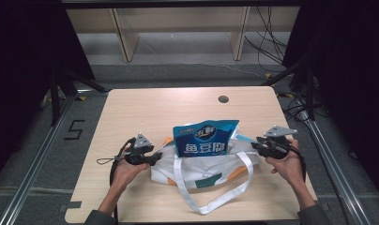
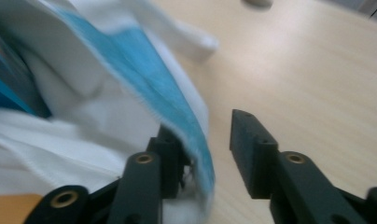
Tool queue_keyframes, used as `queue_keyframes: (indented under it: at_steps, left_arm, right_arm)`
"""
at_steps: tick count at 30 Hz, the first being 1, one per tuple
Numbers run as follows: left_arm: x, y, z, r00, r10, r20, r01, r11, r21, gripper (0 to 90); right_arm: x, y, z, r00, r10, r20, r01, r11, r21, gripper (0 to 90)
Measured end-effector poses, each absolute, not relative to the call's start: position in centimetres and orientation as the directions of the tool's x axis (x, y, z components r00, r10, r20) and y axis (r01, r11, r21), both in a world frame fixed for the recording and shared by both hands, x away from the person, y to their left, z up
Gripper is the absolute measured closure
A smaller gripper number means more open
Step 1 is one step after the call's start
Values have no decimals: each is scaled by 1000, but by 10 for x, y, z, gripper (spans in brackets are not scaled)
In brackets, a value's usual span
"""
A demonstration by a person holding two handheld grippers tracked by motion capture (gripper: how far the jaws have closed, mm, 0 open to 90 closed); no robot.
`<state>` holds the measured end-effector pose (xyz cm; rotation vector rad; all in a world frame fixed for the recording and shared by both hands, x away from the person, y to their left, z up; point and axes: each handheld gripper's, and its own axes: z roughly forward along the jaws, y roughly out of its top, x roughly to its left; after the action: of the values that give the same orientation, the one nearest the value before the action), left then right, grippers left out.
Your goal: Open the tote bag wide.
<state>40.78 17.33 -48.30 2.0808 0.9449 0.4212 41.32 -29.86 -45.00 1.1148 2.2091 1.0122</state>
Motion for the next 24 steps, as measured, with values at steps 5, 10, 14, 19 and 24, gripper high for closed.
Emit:
queue_keyframes:
  at_steps: [5,10,14,19,24]
  left_arm:
    - [403,166,-454,694,718,62,376,-434,819,416]
    - [409,150,-443,708,702,84,344,-445,827,433]
    - [417,144,-447,720,690,68,349,-446,824,440]
    - [428,144,-452,730,684,-15,373,-379,847,492]
    - [436,146,-460,755,655,-18,370,-404,837,668]
  right_arm:
    - [386,-297,-400,-605,796,-23,405,333,852,593]
    - [371,-269,-385,-735,678,-17,322,371,871,571]
    - [366,-241,-393,-813,581,-31,290,452,844,550]
    - [373,-216,-413,-814,578,-57,317,525,790,502]
    - [372,-213,-422,-841,539,-54,325,581,746,698]
